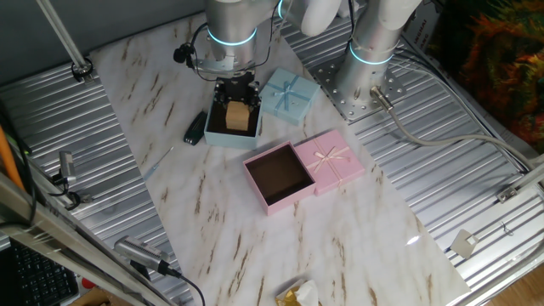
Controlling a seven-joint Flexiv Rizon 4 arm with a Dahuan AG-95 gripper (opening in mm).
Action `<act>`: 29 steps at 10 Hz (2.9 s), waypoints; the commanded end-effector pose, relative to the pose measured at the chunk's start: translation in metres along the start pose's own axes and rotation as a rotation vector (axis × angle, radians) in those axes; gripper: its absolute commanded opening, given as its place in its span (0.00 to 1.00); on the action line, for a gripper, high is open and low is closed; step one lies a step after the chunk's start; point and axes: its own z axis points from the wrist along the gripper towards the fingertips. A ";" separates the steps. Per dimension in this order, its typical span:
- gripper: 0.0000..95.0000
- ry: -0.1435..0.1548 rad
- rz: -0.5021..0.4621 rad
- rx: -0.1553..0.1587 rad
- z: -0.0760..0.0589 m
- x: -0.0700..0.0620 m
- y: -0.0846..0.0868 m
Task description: Move an object from one box to another
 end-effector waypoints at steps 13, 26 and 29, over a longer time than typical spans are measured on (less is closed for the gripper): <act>0.00 -0.006 0.042 0.011 -0.005 -0.020 -0.017; 0.00 -0.005 0.063 0.006 -0.012 -0.026 -0.030; 0.00 -0.005 0.071 0.005 -0.012 -0.026 -0.030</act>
